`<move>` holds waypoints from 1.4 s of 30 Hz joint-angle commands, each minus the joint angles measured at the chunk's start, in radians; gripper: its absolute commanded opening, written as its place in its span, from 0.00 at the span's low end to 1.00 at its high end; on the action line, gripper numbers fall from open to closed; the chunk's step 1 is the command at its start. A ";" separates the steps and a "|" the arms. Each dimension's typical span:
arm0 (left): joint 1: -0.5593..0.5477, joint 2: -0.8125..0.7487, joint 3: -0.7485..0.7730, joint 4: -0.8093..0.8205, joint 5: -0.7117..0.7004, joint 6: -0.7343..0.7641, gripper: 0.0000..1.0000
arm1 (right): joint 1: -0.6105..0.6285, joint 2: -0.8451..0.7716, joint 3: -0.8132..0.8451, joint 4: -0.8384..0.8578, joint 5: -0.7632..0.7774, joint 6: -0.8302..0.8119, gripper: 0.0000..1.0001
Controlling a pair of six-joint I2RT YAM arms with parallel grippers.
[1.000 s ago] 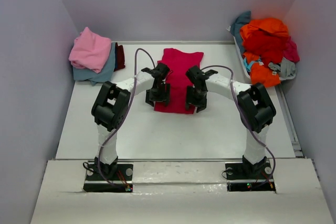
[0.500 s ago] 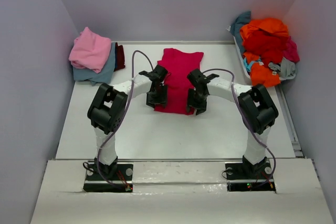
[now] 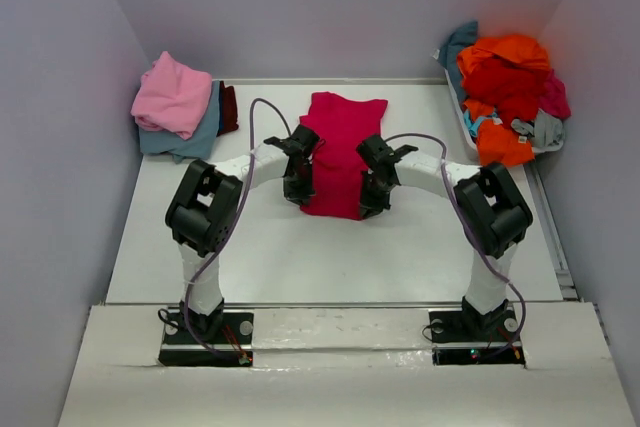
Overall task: Fold and stack the t-shirts
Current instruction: Grab one side of the 2/3 rectangular tshirt with both arms
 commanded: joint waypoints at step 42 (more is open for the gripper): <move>-0.375 -0.524 -0.089 -0.396 -0.403 -0.333 0.06 | 0.270 -0.530 -0.005 -0.416 0.299 0.149 0.07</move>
